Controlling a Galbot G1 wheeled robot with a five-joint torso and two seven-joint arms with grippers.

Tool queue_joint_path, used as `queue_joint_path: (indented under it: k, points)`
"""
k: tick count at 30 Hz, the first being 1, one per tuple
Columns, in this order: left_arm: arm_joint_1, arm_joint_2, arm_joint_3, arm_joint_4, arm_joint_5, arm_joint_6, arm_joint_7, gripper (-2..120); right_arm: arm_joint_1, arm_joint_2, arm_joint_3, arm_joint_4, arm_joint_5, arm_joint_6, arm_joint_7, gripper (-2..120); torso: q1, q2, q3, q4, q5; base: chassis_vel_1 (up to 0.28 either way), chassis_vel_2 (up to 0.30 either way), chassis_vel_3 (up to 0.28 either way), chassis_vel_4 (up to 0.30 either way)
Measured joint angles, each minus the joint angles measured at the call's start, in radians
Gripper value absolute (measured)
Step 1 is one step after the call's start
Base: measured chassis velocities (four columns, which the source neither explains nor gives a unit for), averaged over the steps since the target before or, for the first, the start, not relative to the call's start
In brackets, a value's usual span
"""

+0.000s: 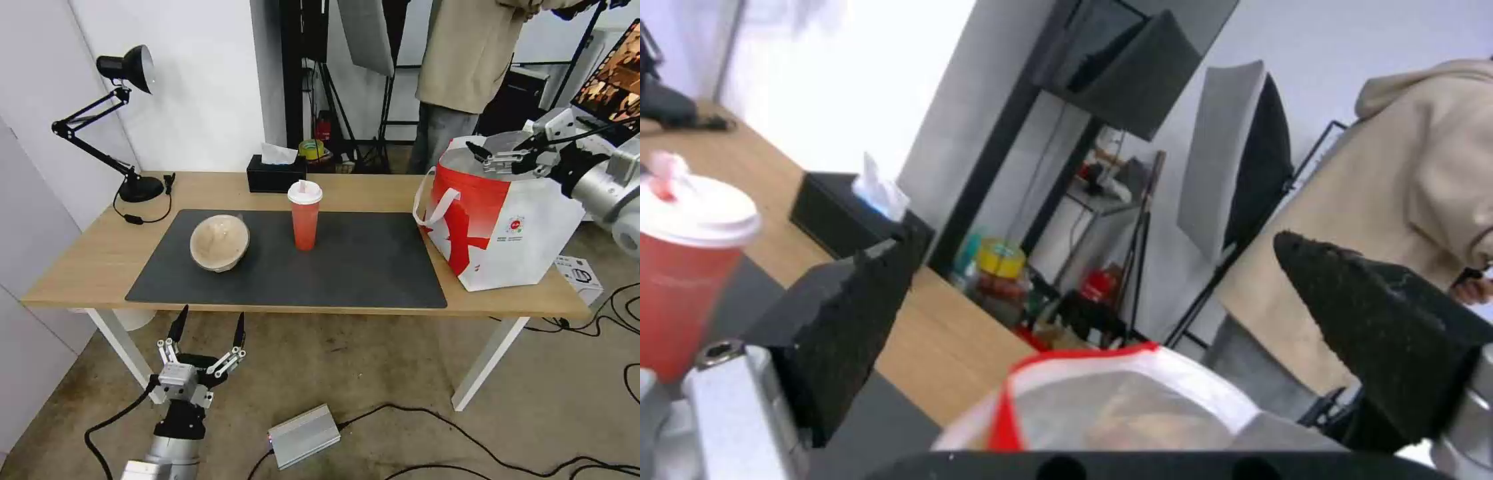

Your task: Pick up the trash from the table and place it into the takeout bag.

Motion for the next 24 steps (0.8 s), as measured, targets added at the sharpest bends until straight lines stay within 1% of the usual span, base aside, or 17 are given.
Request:
queue_joint_path:
  k: [3,4,8,9,13,14,19,24]
  points:
    - [-0.016,0.005,-0.001,-0.019,0.000,0.026,0.000,100,-0.064,0.029,0.031,0.039,0.002,0.003,0.026,100,0.000,0.000,0.000,0.0000,0.0002,0.000,0.000,0.000,0.000]
    - [-0.016,0.005,-0.001,-0.019,0.000,0.026,0.000,100,-0.064,0.029,0.031,0.039,0.002,0.003,0.026,100,0.000,0.000,0.000,0.0000,0.0002,0.000,0.000,0.000,0.000]
    - [-0.032,0.016,-0.001,-0.037,-0.003,0.056,0.000,100,-0.143,0.077,0.091,0.088,-0.004,0.007,0.056,100,0.000,0.000,0.000,-0.0001,0.0002,0.000,0.000,0.000,0.000]
    - [-0.032,0.016,-0.001,-0.037,-0.003,0.056,0.000,100,-0.143,0.077,0.091,0.088,-0.004,0.007,0.056,100,0.000,0.000,0.000,-0.0001,0.0002,0.000,0.000,0.000,0.000]
    - [-0.046,0.031,0.000,-0.051,-0.017,0.083,0.000,100,-0.207,0.125,0.135,0.135,-0.023,0.017,0.077,100,0.000,0.000,0.000,0.0000,0.0002,0.000,0.000,0.000,0.000]
    - [-0.046,0.031,0.000,-0.051,-0.017,0.083,0.000,100,-0.207,0.125,0.135,0.135,-0.023,0.017,0.077,100,0.000,0.000,0.000,0.0000,0.0002,0.000,0.000,0.000,0.000]
    - [-0.086,0.042,0.004,-0.055,-0.023,0.122,0.000,100,-0.273,0.186,0.161,0.202,-0.044,0.026,0.100,100,0.000,0.000,0.000,0.0000,0.0002,0.000,0.000,0.000,0.000]
    - [-0.102,0.047,0.007,-0.054,-0.024,0.136,0.000,100,-0.308,0.219,0.166,0.237,-0.058,0.030,0.109,100,0.000,0.000,0.000,0.0000,0.0001,0.000,0.000,0.000,0.000]
